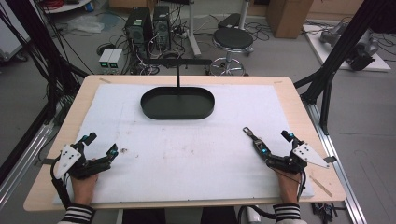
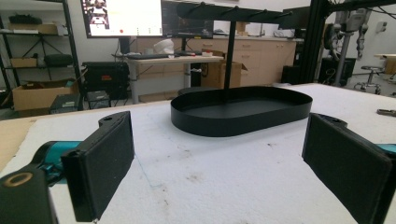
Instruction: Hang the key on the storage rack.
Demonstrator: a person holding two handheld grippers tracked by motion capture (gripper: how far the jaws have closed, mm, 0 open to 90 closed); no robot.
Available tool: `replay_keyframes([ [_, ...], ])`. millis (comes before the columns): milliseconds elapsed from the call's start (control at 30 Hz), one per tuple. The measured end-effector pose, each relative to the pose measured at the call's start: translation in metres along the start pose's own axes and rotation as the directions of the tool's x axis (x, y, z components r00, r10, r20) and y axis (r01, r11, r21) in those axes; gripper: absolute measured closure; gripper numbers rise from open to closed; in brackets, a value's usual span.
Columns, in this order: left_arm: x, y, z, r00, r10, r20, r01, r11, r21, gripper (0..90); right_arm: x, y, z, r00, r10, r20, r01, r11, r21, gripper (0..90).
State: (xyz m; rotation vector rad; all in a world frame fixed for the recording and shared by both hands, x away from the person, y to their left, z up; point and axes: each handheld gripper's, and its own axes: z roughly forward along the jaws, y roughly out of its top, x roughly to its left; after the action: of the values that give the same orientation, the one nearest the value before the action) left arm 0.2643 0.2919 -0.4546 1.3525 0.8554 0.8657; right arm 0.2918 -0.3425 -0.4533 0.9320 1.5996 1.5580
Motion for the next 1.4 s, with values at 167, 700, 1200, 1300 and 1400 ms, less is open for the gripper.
replay_keyframes([
  [167,0.000,0.000,0.000,1.0000,0.002,0.000,-0.002,1.0000,0.003,9.6,0.000,0.000,0.000,1.0000,0.002,-0.001,-0.002,1.000,-0.001,2.6],
  [700,0.000,0.000,0.001,1.0000,-0.001,0.002,0.001,1.0000,0.005,9.6,0.001,0.001,0.002,0.9999,0.000,0.011,0.000,1.000,0.024,2.6],
  [1200,0.001,0.000,0.001,1.0000,-0.004,0.001,0.004,1.0000,0.007,9.6,-0.002,0.052,0.023,0.9983,-0.048,-0.034,0.056,0.941,0.333,2.6],
  [1300,0.001,0.000,0.000,1.0000,-0.003,0.001,0.003,1.0000,0.005,9.6,-0.006,0.058,0.026,0.9986,-0.026,-0.045,0.041,0.930,0.366,2.6],
  [1400,0.000,0.000,0.000,1.0000,-0.002,0.001,0.002,1.0000,0.004,9.6,-0.009,0.065,0.031,0.9988,-0.020,-0.046,0.037,0.905,0.423,2.6],
])
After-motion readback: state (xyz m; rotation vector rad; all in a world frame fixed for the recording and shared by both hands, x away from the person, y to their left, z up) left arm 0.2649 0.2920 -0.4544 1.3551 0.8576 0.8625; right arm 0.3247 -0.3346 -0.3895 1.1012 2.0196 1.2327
